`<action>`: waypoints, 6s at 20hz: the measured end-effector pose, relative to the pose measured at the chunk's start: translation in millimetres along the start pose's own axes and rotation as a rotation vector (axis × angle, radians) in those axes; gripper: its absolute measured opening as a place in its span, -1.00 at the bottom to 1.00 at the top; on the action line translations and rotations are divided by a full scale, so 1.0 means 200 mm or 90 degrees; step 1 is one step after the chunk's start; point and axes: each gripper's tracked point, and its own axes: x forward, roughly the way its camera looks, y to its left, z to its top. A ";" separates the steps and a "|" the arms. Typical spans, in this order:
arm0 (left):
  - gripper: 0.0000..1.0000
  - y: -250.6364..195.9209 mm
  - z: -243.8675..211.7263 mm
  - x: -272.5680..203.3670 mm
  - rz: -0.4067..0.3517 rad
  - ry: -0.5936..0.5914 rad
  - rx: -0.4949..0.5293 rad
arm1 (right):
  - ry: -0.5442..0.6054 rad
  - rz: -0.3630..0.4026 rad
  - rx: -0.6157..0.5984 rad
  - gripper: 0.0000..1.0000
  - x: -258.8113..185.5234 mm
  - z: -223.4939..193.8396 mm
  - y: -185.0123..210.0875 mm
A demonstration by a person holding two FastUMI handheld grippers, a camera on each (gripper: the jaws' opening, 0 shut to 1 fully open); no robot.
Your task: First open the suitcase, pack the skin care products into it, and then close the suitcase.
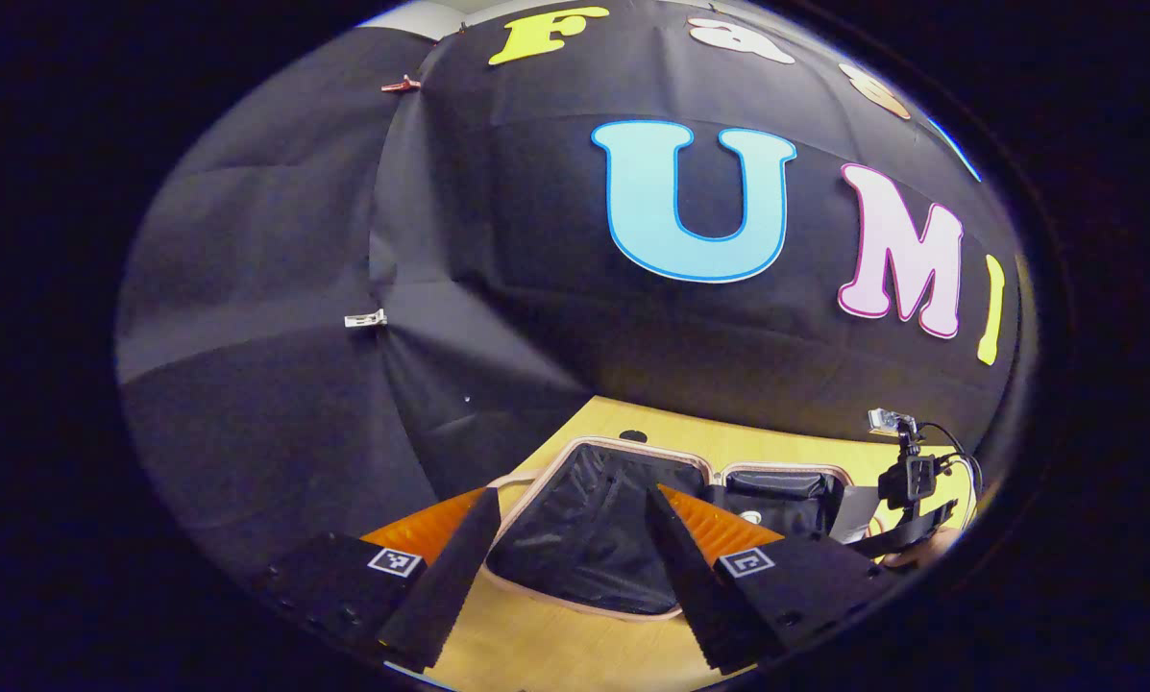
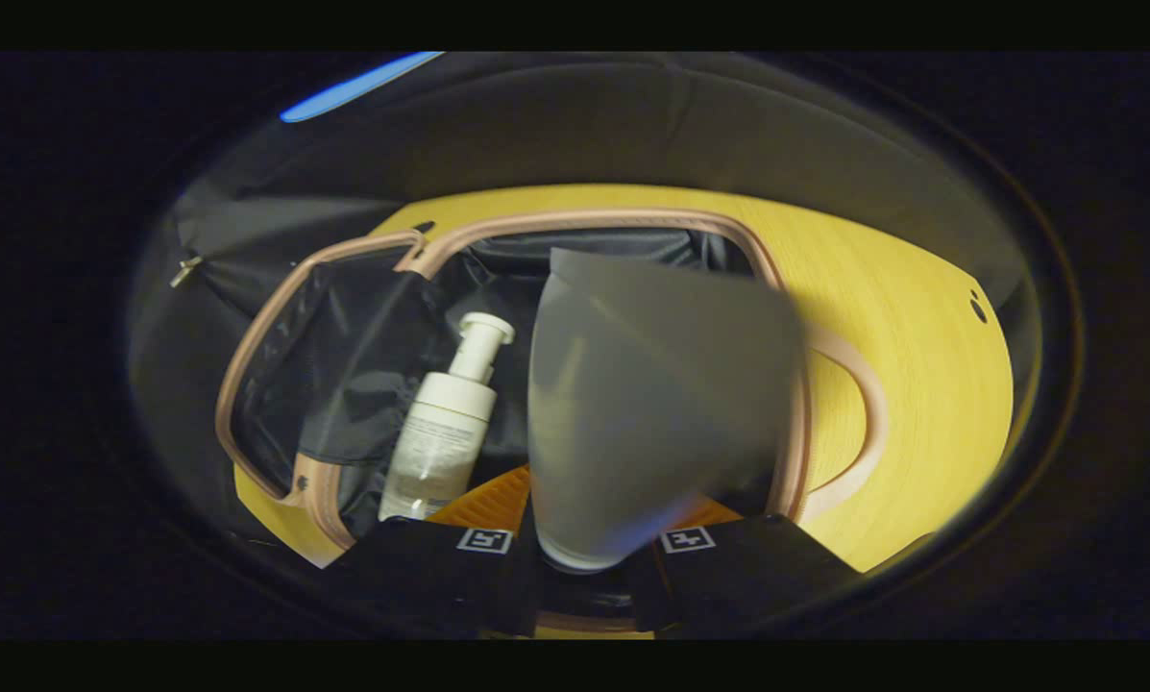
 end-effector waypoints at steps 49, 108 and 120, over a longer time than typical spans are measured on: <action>-0.73 0.51 -0.61 1.26 -0.099 0.435 0.183 | -0.382 -0.151 -0.016 1.00 -1.41 0.07 -0.80; 0.93 -1.76 0.37 -0.80 -0.296 -0.108 0.120 | -0.629 -0.186 0.051 0.96 -2.36 -0.10 -1.58; 0.90 -1.35 0.46 -1.34 -0.344 -0.167 0.097 | -0.714 -0.211 0.039 0.91 -2.58 -0.34 -1.13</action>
